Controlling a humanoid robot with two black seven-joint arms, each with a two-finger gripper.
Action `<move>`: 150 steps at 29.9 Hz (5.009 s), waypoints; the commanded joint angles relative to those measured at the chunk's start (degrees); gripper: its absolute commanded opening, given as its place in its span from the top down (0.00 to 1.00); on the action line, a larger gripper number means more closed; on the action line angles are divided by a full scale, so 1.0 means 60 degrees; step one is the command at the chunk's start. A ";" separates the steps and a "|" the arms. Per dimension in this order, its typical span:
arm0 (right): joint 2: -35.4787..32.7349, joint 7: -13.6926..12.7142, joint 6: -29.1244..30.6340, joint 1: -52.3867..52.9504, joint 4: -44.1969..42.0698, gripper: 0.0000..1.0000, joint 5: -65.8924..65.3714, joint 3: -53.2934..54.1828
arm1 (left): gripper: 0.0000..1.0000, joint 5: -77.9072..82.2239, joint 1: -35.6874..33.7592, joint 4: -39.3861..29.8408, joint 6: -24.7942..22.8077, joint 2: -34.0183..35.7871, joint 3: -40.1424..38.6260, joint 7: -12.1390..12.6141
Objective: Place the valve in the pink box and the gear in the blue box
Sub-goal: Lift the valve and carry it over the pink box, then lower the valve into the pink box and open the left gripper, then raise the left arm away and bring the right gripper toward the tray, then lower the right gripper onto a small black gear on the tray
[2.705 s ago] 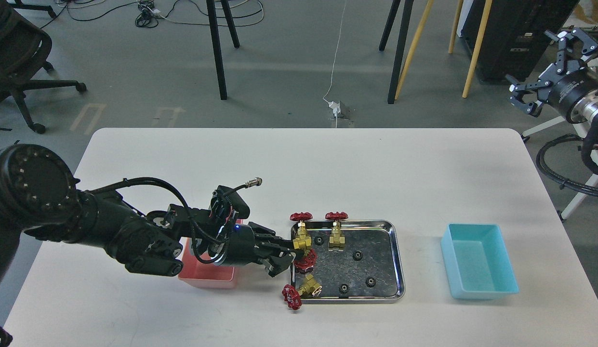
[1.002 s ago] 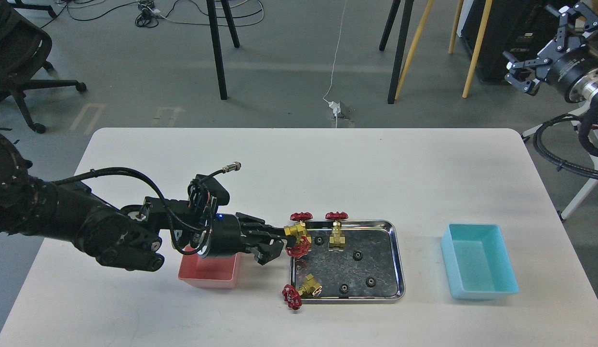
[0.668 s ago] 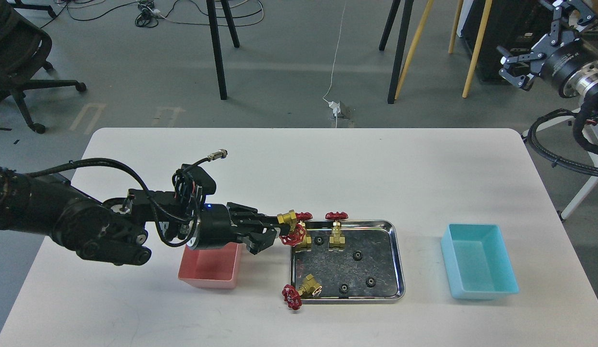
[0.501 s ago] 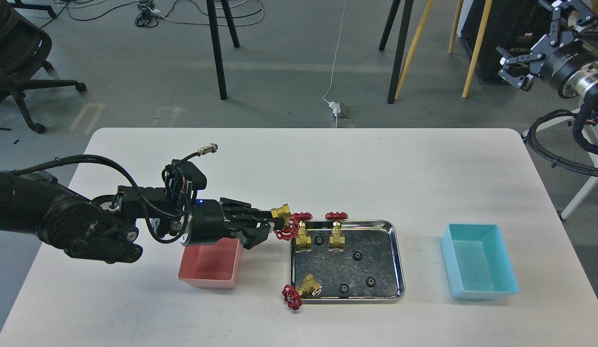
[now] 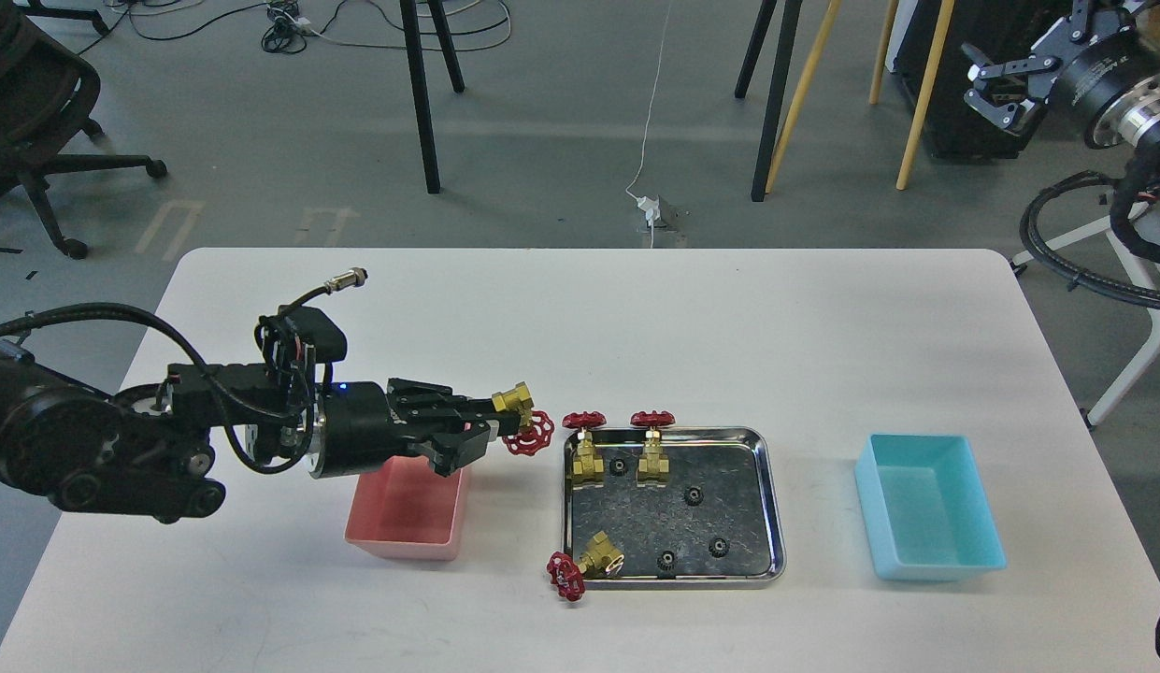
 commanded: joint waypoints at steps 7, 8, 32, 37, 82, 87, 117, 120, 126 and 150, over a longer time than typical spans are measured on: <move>0.0216 0.0001 0.0000 -0.0005 0.0000 0.01 0.0000 -0.0059 | 0.80 0.0777 0.0090 -0.0239 0.0009 0.1174 -0.0116 0.0000; 0.0216 0.0001 0.0000 -0.0005 0.0000 0.01 0.0000 -0.0045 | 0.80 0.0880 0.0119 -0.0225 0.0009 0.1233 -0.0116 0.0000; 0.0201 0.0001 0.0000 -0.0107 0.0000 0.01 0.0000 -0.0074 | 0.80 0.1350 0.1335 0.0595 0.0009 0.1688 -0.0131 0.0000; 0.0201 0.0001 0.0000 -0.0166 0.0000 0.01 0.0000 -0.0088 | 0.80 0.1365 0.1657 0.0889 0.0009 0.1658 -0.0160 0.0000; 0.0128 -0.0029 0.0000 -0.0152 0.0424 0.01 -0.0190 -0.0380 | 0.36 0.1526 0.1950 0.0830 -0.0137 0.1848 -0.1813 0.0000; 0.0040 -0.0058 0.0000 0.0638 0.1887 0.01 -0.1912 -0.2208 | 0.33 0.0869 0.2111 0.0742 -0.1130 0.2580 -0.3934 0.0000; -0.1354 -0.1448 0.0000 0.3189 1.0884 0.11 -1.0854 -1.0576 | 0.01 -0.7088 0.2843 0.3525 -0.5059 -0.2223 -1.1044 0.0000; -0.0680 -0.1567 0.0000 0.3145 1.0797 0.22 -1.0913 -1.0840 | 0.01 -0.7088 0.3005 0.3526 -0.5059 -0.2223 -1.1059 0.0000; 0.0390 -0.1684 0.0000 0.2867 1.0343 0.28 -1.0927 -1.1147 | 0.01 -0.7088 0.3122 0.3526 -0.5059 -0.2311 -1.1073 0.0000; 0.2090 -0.2211 0.0000 0.1680 0.8717 0.38 -1.0913 -1.1368 | 0.01 -0.7029 0.3562 0.3526 -0.5059 -0.2106 -1.1088 0.0000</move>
